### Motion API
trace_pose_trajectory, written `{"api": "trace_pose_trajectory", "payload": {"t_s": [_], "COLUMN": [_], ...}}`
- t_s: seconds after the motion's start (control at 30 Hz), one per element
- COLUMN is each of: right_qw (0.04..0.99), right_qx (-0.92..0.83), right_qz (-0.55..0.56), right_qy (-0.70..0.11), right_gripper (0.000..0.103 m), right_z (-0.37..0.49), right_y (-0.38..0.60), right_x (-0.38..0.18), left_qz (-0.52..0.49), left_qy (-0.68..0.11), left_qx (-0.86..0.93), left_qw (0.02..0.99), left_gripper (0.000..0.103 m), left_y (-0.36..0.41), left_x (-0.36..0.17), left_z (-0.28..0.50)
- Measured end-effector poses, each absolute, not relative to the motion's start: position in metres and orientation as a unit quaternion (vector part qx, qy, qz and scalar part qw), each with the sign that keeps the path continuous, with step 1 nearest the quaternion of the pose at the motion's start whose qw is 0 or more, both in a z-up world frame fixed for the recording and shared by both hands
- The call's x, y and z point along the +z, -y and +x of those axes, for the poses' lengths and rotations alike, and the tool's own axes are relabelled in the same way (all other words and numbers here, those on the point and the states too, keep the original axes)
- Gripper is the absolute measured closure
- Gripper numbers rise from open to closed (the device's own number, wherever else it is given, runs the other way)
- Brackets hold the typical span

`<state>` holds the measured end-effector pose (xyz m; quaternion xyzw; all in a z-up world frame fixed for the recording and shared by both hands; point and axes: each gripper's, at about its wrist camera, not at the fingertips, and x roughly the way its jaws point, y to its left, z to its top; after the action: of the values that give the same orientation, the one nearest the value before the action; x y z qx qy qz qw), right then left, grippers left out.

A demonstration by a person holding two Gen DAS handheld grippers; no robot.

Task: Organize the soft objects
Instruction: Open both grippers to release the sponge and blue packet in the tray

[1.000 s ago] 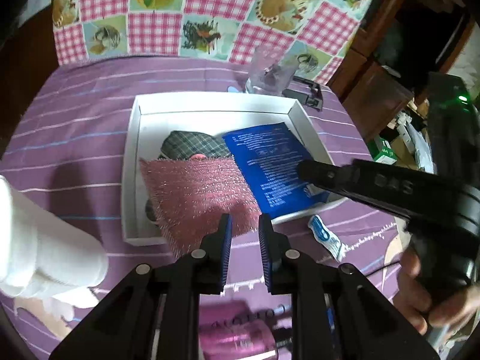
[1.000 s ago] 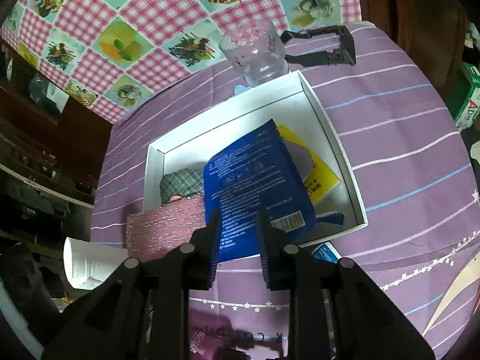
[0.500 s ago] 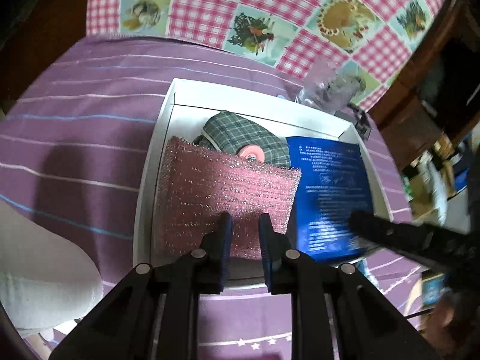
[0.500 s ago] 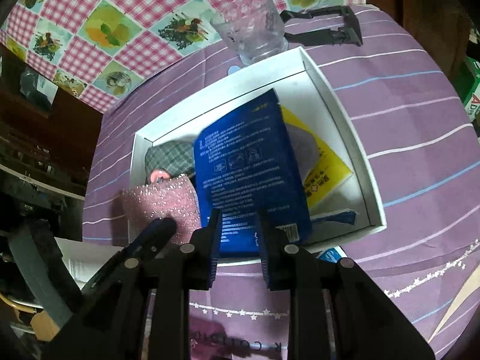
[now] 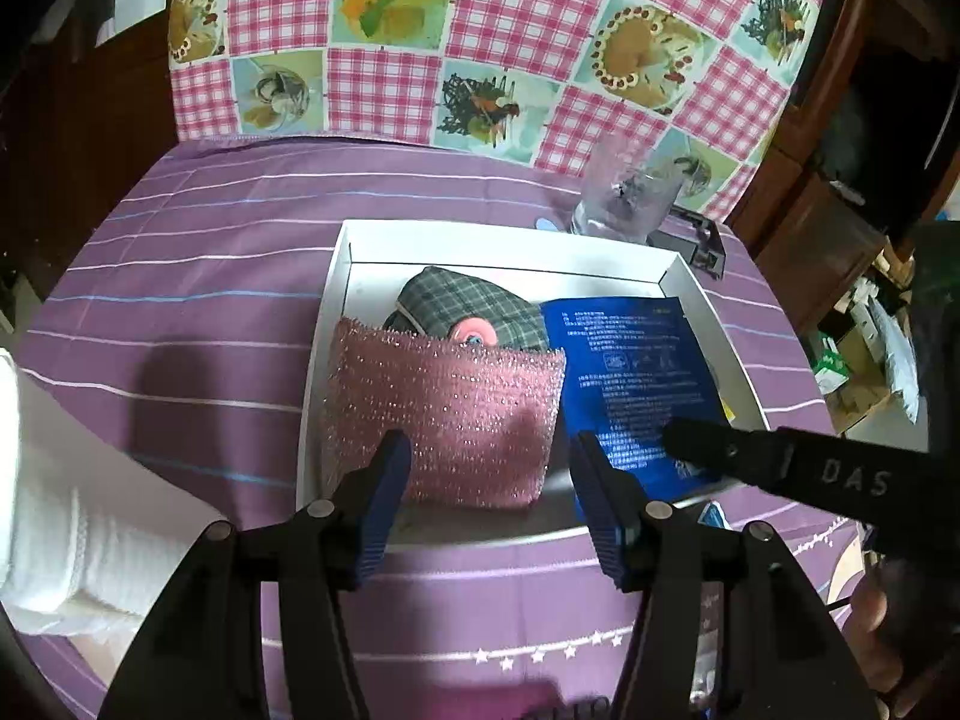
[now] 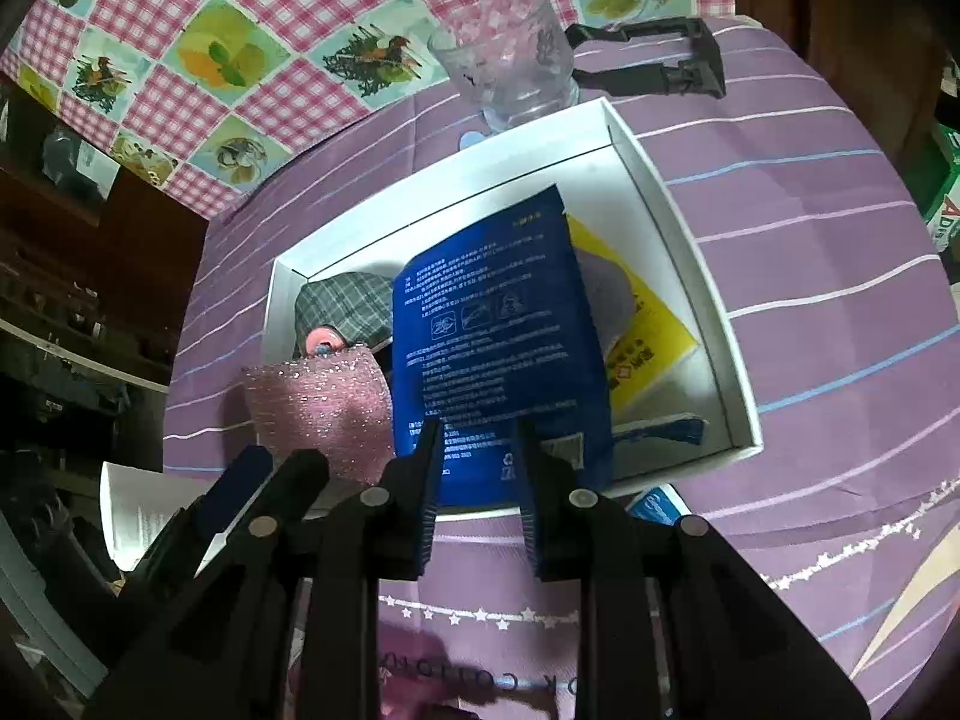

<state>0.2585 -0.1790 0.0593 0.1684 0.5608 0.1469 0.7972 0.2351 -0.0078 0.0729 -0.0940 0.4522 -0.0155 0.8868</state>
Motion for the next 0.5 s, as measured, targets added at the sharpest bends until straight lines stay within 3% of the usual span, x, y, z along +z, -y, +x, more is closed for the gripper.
{"api": "trace_pose_trajectory", "payload": {"t_s": [0.5], "right_qw": [0.838], "right_qx": [0.149], "right_qz": [0.147], "right_qy": [-0.504], "right_gripper": [0.078], "right_z": [0.22], "right_y": [0.184], "right_x": [0.12], "left_qz": [-0.073], "left_qy": [-0.453], "left_qx": [0.008], "left_qw": [0.888], "left_gripper": [0.048], "left_y": [0.001], "left_x": [0.106], "left_z": [0.215]}}
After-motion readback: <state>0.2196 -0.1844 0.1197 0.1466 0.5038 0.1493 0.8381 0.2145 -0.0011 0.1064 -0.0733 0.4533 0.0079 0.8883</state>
